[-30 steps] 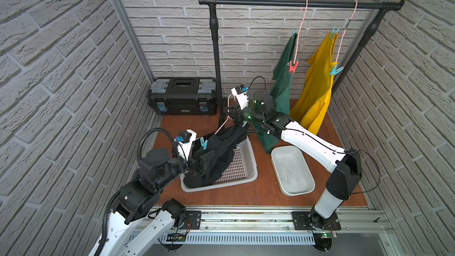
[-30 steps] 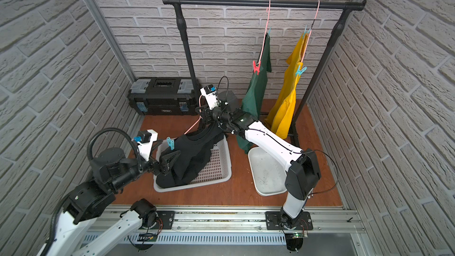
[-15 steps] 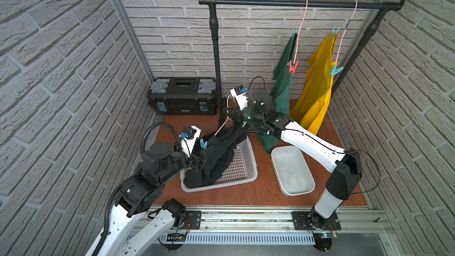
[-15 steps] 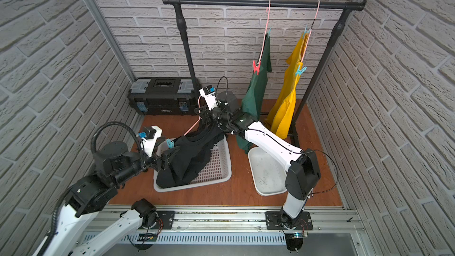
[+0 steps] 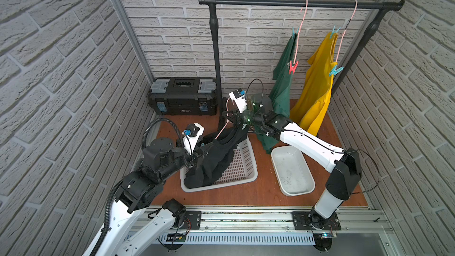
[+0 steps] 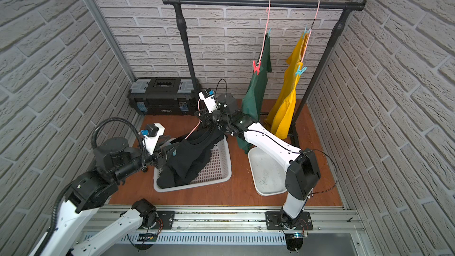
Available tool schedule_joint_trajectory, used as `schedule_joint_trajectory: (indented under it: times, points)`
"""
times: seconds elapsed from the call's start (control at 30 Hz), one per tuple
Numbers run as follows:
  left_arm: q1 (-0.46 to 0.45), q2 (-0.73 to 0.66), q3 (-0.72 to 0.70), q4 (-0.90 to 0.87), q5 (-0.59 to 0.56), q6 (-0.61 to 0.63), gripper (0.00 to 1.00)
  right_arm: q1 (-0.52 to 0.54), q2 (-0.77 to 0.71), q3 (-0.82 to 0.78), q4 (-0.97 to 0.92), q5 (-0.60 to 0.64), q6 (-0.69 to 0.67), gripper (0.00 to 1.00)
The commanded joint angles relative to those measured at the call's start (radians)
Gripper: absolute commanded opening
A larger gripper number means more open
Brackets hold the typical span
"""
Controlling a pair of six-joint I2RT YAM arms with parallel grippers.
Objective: Remove the clothespins securing t-shirts to the hanger
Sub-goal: Remove the clothespin from the hanger.
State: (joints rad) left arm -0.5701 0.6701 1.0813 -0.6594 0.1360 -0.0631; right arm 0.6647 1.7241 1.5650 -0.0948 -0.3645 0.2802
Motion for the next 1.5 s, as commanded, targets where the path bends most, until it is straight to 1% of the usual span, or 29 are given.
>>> schedule_joint_trajectory:
  times: [0.0, 0.33, 0.47, 0.53, 0.63, 0.83, 1.17, 1.23, 1.33, 1.47]
  points:
    - [0.005, 0.010, 0.017, 0.014, 0.032, 0.006, 0.49, 0.007, -0.040, 0.002, 0.045, -0.015, -0.009, 0.02]
    - [0.006, 0.001, 0.008, 0.003, 0.020, -0.037, 0.50, 0.007, -0.047, -0.003, 0.055, -0.008, -0.018, 0.02]
    - [0.005, -0.007, -0.006, 0.024, -0.015, -0.118, 0.50, 0.007, -0.056, -0.016, 0.075, -0.002, -0.018, 0.02]
    - [0.005, -0.010, -0.003, 0.028, -0.006, -0.168, 0.50, 0.007, -0.061, -0.025, 0.093, 0.012, -0.011, 0.02]
    - [0.005, -0.022, -0.007, 0.027, -0.002, -0.203, 0.48, 0.007, -0.070, -0.046, 0.135, 0.023, 0.007, 0.02]
    - [0.005, -0.032, -0.024, -0.006, -0.016, -0.203, 0.48, 0.007, -0.080, -0.063, 0.174, 0.039, 0.018, 0.02]
    - [0.005, -0.053, -0.070, 0.011, -0.006, -0.213, 0.48, 0.007, -0.084, -0.063, 0.172, 0.044, 0.017, 0.02]
    - [0.006, -0.056, -0.070, 0.016, -0.010, -0.211, 0.45, 0.007, -0.084, -0.064, 0.170, 0.045, 0.015, 0.02]
    - [0.004, -0.060, -0.072, 0.030, -0.009, -0.212, 0.37, 0.007, -0.086, -0.068, 0.171, 0.044, 0.014, 0.02]
    - [0.005, -0.052, -0.075, 0.044, -0.005, -0.219, 0.29, 0.007, -0.087, -0.069, 0.171, 0.044, 0.014, 0.02]
